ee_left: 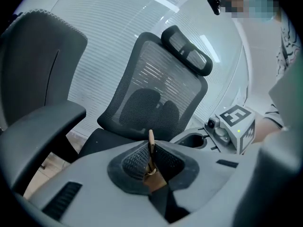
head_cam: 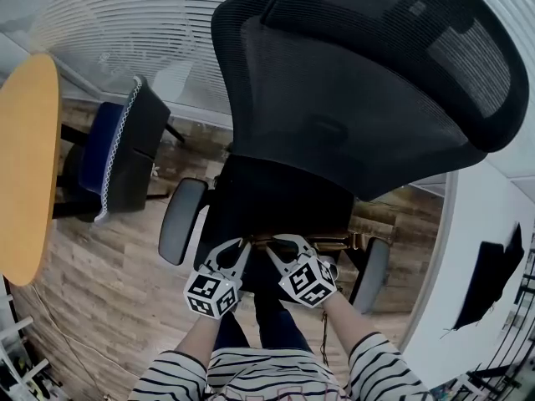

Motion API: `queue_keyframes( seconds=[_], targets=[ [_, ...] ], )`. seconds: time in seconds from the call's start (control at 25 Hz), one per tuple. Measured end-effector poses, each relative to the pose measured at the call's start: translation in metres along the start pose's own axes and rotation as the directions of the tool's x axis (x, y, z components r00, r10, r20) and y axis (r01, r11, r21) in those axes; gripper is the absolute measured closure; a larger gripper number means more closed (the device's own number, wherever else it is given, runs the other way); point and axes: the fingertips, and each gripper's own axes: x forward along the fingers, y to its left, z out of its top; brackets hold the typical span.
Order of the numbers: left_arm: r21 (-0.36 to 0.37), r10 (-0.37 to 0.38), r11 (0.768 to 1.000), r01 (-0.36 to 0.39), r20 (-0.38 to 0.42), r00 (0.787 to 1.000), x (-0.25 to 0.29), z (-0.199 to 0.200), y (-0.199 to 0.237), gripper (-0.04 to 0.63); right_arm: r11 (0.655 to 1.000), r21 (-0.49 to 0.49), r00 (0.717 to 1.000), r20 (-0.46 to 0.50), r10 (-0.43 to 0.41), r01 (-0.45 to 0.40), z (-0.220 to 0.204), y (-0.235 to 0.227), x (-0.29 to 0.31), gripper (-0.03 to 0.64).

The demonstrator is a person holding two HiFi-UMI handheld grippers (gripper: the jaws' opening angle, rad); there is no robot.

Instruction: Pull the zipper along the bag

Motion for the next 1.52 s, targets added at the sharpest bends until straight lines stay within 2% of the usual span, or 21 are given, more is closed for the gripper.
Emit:
queue_keyframes(
  seconds=[0.12,0.28,0.48,0.56,0.68,0.84,0.96,1.2,1.32,1.52],
  targets=[
    [0.001,-0.001,1.000,0.001,0.002,1.000,0.001,0.000,-0.001,0.548,1.000,-0.020,1.000,-0.008,-0.022,0.022,-0.003,0.004,-0.004,0.557],
    [-0.003,0.001,1.000,-0.001,0.000,1.000,0.002,0.001,-0.001,0.548,0.999,0.021,0.999,0.010,-0.033,0.033,-0.004,0.007,-0.010,0.565],
    [-0.005,0.008,1.000,-0.008,-0.006,1.000,0.000,0.000,0.000,0.548,0.992,0.120,0.997,0.069,-0.043,0.035,0.002,0.012,-0.022,0.571],
    [-0.008,0.011,1.000,-0.011,-0.006,1.000,0.000,0.000,-0.001,0.548,0.981,0.191,0.993,0.106,-0.045,0.024,0.005,0.012,-0.028,0.572],
    [-0.009,0.012,1.000,-0.012,-0.005,1.000,0.000,0.000,-0.001,0.548,0.944,0.329,0.984,0.174,-0.047,-0.013,0.008,0.009,-0.035,0.578],
    [-0.008,0.013,1.000,-0.013,-0.007,1.000,-0.001,-0.001,-0.001,0.548,0.876,0.476,0.968,0.248,-0.048,-0.078,0.010,0.007,-0.038,0.580],
    [-0.007,0.015,1.000,-0.015,-0.009,1.000,-0.001,-0.001,0.000,0.548,0.841,0.530,0.961,0.272,-0.051,-0.105,0.010,0.006,-0.038,0.581],
    [-0.008,-0.005,1.000,0.005,-0.013,1.000,0.000,-0.002,-0.004,0.549,0.766,0.633,0.964,0.256,-0.073,-0.110,-0.006,-0.003,-0.039,0.583],
    [-0.013,0.001,1.000,-0.001,-0.020,1.000,0.001,-0.002,-0.005,0.551,0.750,0.655,0.970,0.230,-0.083,-0.091,-0.013,-0.007,-0.039,0.584],
    [-0.033,0.017,0.999,-0.018,-0.032,0.999,0.000,-0.004,0.001,0.552,0.746,0.665,0.982,0.145,-0.119,-0.008,-0.029,-0.018,-0.039,0.583]
  ],
)
